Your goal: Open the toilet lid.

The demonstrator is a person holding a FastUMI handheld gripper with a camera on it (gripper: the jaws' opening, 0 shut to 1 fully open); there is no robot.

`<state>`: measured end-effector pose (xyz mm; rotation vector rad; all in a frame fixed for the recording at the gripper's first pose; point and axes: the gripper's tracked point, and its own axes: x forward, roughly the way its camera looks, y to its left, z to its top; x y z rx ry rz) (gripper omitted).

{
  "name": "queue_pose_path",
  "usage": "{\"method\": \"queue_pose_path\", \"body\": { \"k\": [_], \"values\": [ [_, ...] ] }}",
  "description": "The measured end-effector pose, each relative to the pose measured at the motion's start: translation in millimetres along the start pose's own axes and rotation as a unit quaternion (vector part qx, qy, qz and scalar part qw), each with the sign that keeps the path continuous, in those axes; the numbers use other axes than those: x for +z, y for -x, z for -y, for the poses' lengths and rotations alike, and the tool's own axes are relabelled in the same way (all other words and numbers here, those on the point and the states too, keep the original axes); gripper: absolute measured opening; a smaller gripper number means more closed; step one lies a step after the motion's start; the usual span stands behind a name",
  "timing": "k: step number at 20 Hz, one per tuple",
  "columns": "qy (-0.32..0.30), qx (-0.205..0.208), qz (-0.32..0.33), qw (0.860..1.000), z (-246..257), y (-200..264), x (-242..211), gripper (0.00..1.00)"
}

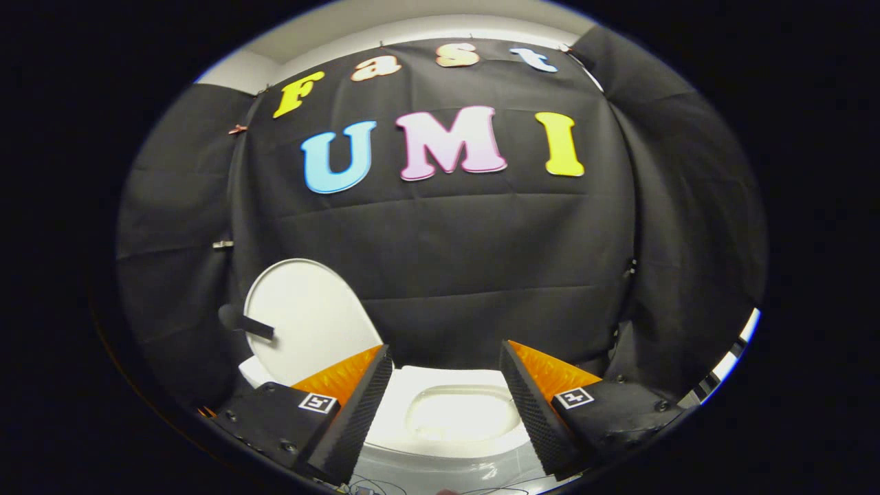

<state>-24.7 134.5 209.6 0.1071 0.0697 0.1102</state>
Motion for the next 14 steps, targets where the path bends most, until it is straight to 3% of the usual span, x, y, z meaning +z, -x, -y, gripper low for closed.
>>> {"method": "queue_pose_path", "body": {
  "k": [6,14],
  "values": [
    [-0.019,-0.016,0.030,0.999,52,-13,-14,0.99],
    [-0.029,-0.022,0.077,0.996,59,-18,-22,0.99]
  ]
}}
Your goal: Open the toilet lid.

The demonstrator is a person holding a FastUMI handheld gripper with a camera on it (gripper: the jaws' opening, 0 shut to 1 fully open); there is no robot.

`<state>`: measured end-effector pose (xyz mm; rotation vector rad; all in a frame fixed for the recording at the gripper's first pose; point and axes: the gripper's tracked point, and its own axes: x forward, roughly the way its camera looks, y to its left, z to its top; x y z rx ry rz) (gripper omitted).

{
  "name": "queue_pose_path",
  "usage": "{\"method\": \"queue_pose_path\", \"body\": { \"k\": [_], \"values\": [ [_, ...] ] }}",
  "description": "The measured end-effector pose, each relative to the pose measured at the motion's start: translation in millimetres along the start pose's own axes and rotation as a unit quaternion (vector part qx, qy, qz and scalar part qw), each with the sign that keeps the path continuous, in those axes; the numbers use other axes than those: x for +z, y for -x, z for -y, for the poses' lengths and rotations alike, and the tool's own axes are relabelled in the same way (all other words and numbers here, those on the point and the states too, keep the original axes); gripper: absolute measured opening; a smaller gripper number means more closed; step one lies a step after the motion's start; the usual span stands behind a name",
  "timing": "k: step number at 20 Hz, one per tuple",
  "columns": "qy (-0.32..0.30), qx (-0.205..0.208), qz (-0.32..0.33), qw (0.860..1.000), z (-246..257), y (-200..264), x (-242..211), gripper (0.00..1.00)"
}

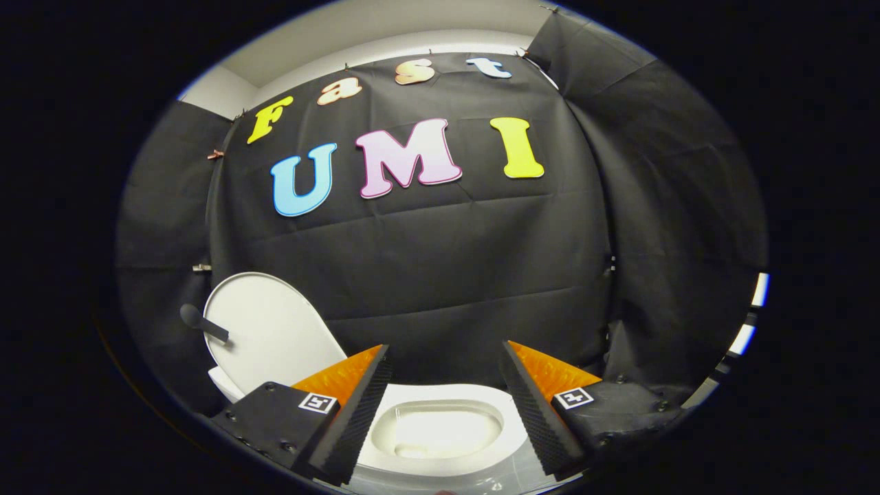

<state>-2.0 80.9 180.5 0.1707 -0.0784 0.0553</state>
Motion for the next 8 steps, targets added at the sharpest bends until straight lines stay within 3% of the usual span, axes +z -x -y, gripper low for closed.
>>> {"method": "queue_pose_path", "body": {
  "k": [8],
  "values": [
    [0.023,0.008,0.007,1.000,-7.3,4.9,-3.8,0.98]
  ]
}}
